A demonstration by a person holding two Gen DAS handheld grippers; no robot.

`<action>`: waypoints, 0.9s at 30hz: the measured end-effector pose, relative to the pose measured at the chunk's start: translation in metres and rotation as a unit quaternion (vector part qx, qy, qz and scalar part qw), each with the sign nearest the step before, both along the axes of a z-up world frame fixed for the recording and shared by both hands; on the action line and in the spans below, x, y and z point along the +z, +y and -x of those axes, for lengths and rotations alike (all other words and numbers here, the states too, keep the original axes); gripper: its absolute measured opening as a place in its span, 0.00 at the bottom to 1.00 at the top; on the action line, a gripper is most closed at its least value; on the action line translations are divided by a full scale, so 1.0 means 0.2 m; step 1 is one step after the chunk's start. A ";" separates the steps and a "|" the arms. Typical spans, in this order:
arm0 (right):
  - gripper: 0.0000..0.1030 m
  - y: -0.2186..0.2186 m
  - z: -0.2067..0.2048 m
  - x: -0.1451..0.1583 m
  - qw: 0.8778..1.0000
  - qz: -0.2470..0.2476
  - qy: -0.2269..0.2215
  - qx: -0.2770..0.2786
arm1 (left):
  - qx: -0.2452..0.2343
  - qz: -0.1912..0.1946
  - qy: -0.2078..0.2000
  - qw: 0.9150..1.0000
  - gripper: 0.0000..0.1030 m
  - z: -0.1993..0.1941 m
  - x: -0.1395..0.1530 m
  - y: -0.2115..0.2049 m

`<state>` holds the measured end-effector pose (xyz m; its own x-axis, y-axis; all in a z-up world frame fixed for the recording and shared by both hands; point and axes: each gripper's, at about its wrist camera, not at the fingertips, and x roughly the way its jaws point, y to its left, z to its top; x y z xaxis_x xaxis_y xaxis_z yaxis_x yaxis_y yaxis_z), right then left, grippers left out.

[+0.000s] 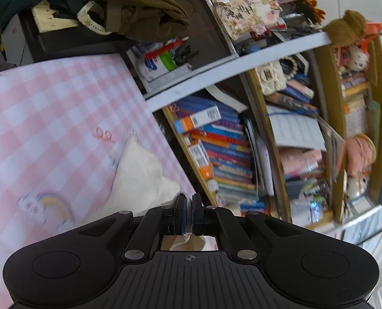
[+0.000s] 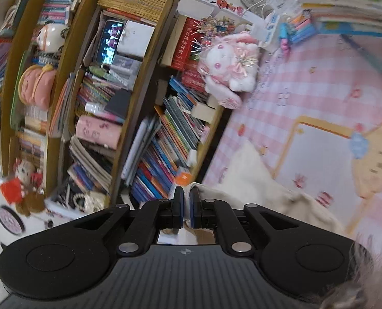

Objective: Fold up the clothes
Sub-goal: 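Lift the held edge with both grippers, fold it over the shirt, open both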

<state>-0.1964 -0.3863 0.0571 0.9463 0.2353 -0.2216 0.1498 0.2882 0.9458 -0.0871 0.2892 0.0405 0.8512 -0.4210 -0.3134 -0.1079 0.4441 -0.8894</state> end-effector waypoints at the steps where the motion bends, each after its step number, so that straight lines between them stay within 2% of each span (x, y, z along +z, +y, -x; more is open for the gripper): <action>1: 0.04 -0.01 -0.07 0.00 1.000 -0.003 0.000 0.001 | 0.004 -0.003 0.004 1.000 0.02 -0.05 0.00 -0.01; 6: 0.04 -0.05 -0.40 -0.05 1.000 -0.013 0.011 0.019 | 0.022 -0.030 0.027 0.999 0.02 -0.28 -0.01 -0.06; 11: 0.04 -0.07 -0.72 -0.17 0.998 -0.020 0.041 0.039 | 0.051 -0.038 0.067 0.996 0.02 -0.52 -0.07 -0.12; 14: 0.04 -0.09 -0.88 -0.28 0.997 -0.038 0.057 0.040 | 0.062 -0.046 0.078 0.994 0.02 -0.62 -0.09 -0.16; 22: 0.04 -0.18 -1.18 -0.47 0.994 -0.051 0.094 0.035 | 0.087 -0.058 0.104 0.989 0.02 -0.85 -0.18 -0.26; 27: 0.04 -0.21 -1.30 -0.55 0.992 -0.038 0.116 0.027 | 0.112 -0.054 0.135 0.983 0.02 -0.94 -0.29 -0.27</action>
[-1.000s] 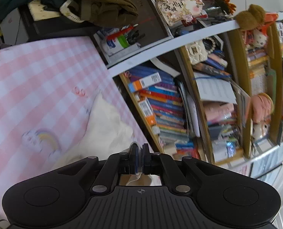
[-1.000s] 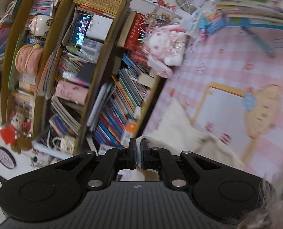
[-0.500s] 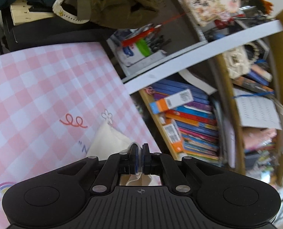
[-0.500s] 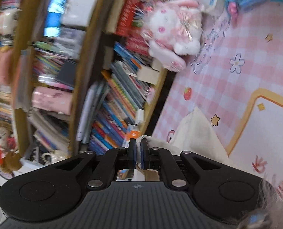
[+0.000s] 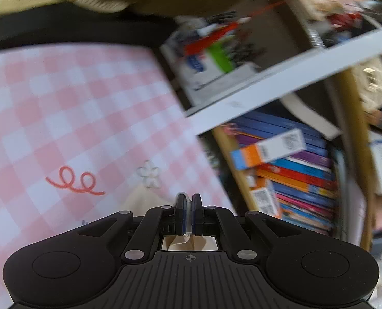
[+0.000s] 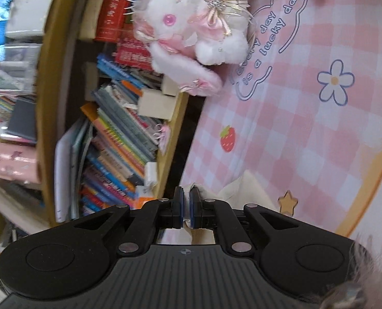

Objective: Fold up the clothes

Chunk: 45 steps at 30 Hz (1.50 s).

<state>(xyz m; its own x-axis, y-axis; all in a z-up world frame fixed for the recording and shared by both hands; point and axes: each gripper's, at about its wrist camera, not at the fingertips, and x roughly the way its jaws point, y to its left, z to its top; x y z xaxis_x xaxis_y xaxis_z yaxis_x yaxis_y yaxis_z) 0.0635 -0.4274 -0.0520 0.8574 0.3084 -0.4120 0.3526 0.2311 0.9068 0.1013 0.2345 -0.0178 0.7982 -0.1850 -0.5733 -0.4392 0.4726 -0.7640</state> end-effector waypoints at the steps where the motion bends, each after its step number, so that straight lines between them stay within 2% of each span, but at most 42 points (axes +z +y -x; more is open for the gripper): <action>1: 0.04 0.00 -0.02 -0.03 1.000 0.001 0.010 -0.003 | 0.006 0.004 0.008 1.000 0.02 -0.02 -0.03 0.00; 4: 0.04 0.00 -0.08 -0.12 0.999 -0.013 0.030 -0.008 | 0.002 -0.018 0.035 0.999 0.02 -0.06 -0.09 -0.02; 10: 0.04 0.00 -0.14 -0.24 0.998 0.001 0.067 -0.001 | -0.023 -0.073 0.073 0.994 0.03 -0.10 -0.14 -0.06; 13: 0.05 0.00 -0.14 -0.26 0.997 -0.005 0.071 0.000 | -0.031 -0.090 0.079 0.992 0.08 -0.11 -0.13 -0.08; 15: 0.06 -0.01 -0.13 -0.27 0.997 -0.018 0.073 -0.002 | -0.037 -0.069 0.075 0.994 0.21 -0.12 -0.12 -0.08; 17: 0.17 -0.02 -0.12 -0.27 0.997 -0.030 0.074 0.000 | -0.048 -0.050 0.061 0.996 0.46 -0.10 -0.10 -0.08; 18: 0.28 -0.03 -0.12 -0.26 0.997 -0.034 0.071 0.003 | -0.051 -0.058 0.055 0.995 0.50 -0.10 -0.07 -0.08; 19: 0.39 -0.03 -0.12 -0.23 0.997 -0.032 0.066 0.005 | -0.054 -0.070 0.051 0.995 0.53 -0.09 -0.04 -0.10; 21: 0.47 -0.04 -0.10 -0.16 0.998 -0.007 0.058 0.006 | -0.073 -0.114 0.043 0.990 0.54 -0.07 0.04 -0.14; 23: 0.48 -0.05 -0.08 -0.07 0.998 0.033 0.051 0.010 | -0.100 -0.167 0.044 0.980 0.57 -0.05 0.12 -0.21; 25: 0.48 -0.03 -0.06 0.03 0.994 0.102 0.042 0.021 | -0.130 -0.231 0.043 0.963 0.58 -0.03 0.18 -0.31; 26: 0.48 0.00 -0.06 0.09 0.986 0.158 0.035 0.033 | -0.146 -0.262 0.040 0.953 0.59 -0.02 0.19 -0.38; 28: 0.52 0.10 -0.04 0.19 0.959 0.274 0.023 0.064 | -0.180 -0.315 0.035 0.931 0.62 0.00 0.22 -0.51; 30: 0.58 0.24 -0.02 0.24 0.919 0.379 0.007 0.109 | -0.211 -0.355 0.034 0.910 0.62 0.03 0.21 -0.64; 32: 0.60 0.37 0.00 0.25 0.885 0.440 -0.008 0.150 | -0.236 -0.376 0.034 0.895 0.62 0.06 0.19 -0.75; 35: 0.66 0.53 0.04 0.21 0.855 0.479 -0.021 0.197 | -0.261 -0.382 0.033 0.886 0.63 0.11 0.16 -0.88; 41: 0.67 0.77 0.06 0.11 0.820 0.506 -0.024 0.266 | -0.296 -0.360 0.032 0.884 0.66 0.19 0.10 -1.07; 45: 0.67 0.88 0.06 0.04 0.792 0.528 -0.026 0.306 | -0.337 -0.361 0.019 0.870 0.66 0.21 0.08 -1.20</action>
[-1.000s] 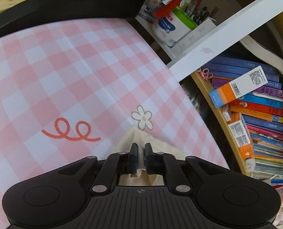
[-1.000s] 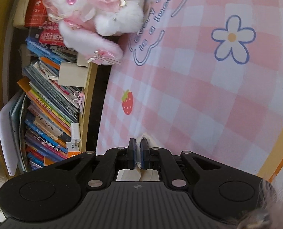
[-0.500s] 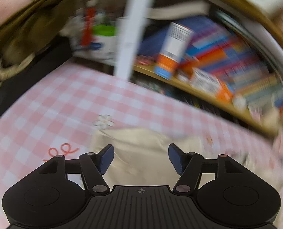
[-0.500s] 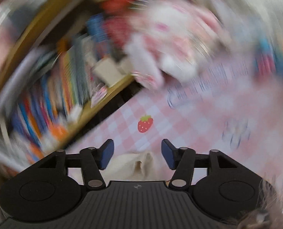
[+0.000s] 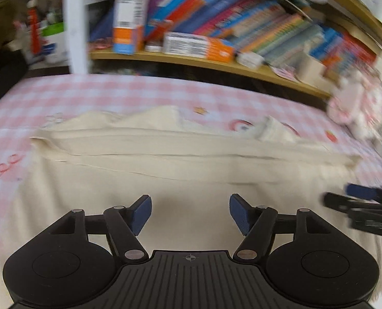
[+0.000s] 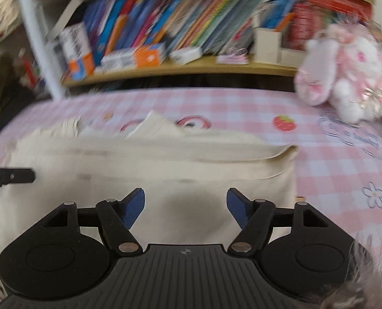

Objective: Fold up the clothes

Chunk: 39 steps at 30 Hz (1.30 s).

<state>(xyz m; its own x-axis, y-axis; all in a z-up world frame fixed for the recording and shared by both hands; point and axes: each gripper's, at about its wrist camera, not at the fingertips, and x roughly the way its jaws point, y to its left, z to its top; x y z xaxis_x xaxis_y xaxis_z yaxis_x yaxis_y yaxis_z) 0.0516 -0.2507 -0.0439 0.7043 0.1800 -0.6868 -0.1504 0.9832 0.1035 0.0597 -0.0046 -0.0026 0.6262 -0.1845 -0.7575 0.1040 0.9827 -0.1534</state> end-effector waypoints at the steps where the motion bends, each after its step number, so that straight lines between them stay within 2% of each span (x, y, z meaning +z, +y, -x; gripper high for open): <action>1: 0.67 0.01 -0.01 -0.02 1.000 0.005 0.006 0.006 | -0.010 -0.001 -0.001 1.000 0.66 0.00 -0.01 -0.03; 8: 0.84 0.03 -0.02 -0.08 0.999 0.024 0.010 0.045 | -0.047 -0.029 0.009 0.998 0.65 -0.04 -0.07 -0.16; 12: 0.90 0.06 0.00 -0.10 0.998 0.037 -0.001 0.057 | -0.056 -0.071 0.008 0.996 0.65 -0.07 -0.12 -0.23; 13: 0.91 0.06 0.00 -0.11 0.997 0.041 -0.003 0.060 | -0.062 -0.084 0.005 0.995 0.65 -0.09 -0.12 -0.25; 24: 0.91 0.06 0.00 -0.11 0.996 0.043 -0.011 0.079 | -0.029 -0.090 0.044 0.995 0.66 -0.27 -0.11 -0.34; 29: 0.91 0.06 0.01 -0.12 0.996 0.042 -0.017 0.081 | -0.042 -0.115 0.027 0.992 0.66 -0.38 -0.10 -0.36; 33: 0.91 0.06 0.01 -0.12 0.996 0.041 -0.020 0.083 | -0.044 -0.142 0.009 0.989 0.66 -0.59 -0.08 -0.35; 37: 0.91 0.06 0.01 -0.11 0.995 0.041 -0.020 0.085 | 0.026 -0.154 -0.016 0.988 0.65 -0.78 0.02 -0.25; 39: 0.91 0.06 0.01 -0.11 0.995 0.041 -0.020 0.085 | 0.041 -0.127 -0.041 0.990 0.65 -0.77 0.10 -0.19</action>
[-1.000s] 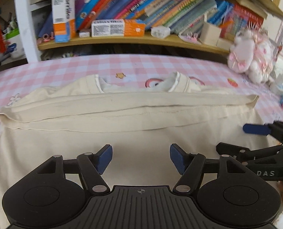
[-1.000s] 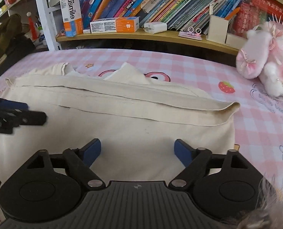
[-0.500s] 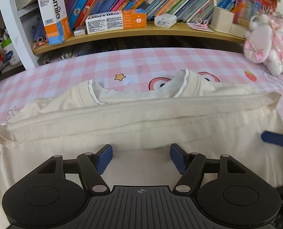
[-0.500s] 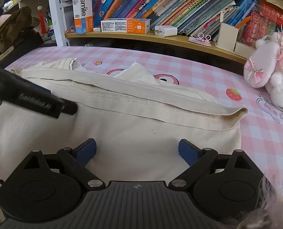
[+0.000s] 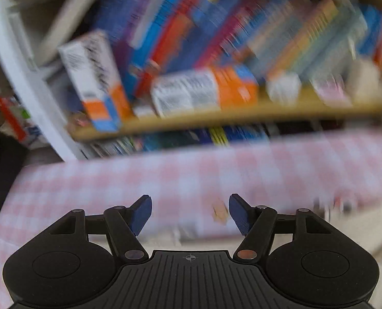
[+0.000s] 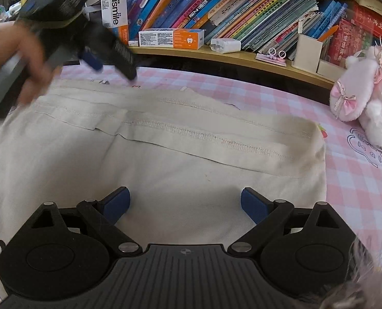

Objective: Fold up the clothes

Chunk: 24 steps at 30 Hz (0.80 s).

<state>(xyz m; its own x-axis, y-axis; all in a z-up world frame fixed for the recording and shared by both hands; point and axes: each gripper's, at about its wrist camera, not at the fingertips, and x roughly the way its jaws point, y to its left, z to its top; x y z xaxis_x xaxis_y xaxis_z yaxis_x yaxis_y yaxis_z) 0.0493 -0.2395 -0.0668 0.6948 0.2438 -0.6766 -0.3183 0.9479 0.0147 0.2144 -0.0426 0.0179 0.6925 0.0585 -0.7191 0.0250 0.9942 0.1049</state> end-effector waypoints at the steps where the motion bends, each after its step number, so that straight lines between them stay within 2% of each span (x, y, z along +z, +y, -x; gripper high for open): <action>1: 0.91 0.00 0.00 0.00 1.000 0.000 0.000 0.000 | -0.007 0.006 -0.005 1.000 0.65 0.02 0.02 0.01; 3: 0.91 0.00 0.00 0.00 1.000 -0.001 -0.001 0.001 | -0.025 0.013 -0.011 1.000 0.66 0.08 0.04 0.02; 6: 0.92 0.00 0.00 0.00 1.000 0.000 -0.002 0.005 | -0.077 0.021 0.010 0.997 0.65 0.21 0.00 -0.01; 11: 0.92 0.00 0.00 0.00 1.000 0.001 -0.003 0.008 | -0.157 0.033 0.046 0.986 0.65 0.46 -0.12 -0.14; 14: 0.92 0.01 -0.01 0.00 1.000 0.001 -0.003 0.009 | -0.185 0.017 0.066 0.980 0.65 0.55 -0.19 -0.19; 17: 0.92 0.01 0.00 0.00 1.000 0.001 -0.002 0.011 | -0.188 -0.011 0.075 0.979 0.66 0.55 -0.24 -0.20; 21: 0.92 0.01 -0.01 0.00 1.000 0.002 -0.001 0.012 | -0.141 0.000 0.073 0.987 0.68 0.43 -0.26 -0.06; 22: 0.92 0.01 -0.01 0.00 1.000 0.002 0.000 0.013 | -0.115 0.006 0.068 0.991 0.72 0.40 -0.24 -0.02; 24: 0.92 0.01 -0.02 0.00 1.000 0.003 0.003 0.016 | -0.056 0.019 0.055 0.997 0.72 0.34 -0.19 0.09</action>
<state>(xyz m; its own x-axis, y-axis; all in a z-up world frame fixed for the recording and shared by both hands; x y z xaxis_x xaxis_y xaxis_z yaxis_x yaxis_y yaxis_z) 0.0528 -0.2384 -0.0675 0.6830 0.2625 -0.6817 -0.3490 0.9371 0.0111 0.1461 -0.0247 -0.0197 0.6100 -0.0435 -0.7912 0.1456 0.9876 0.0580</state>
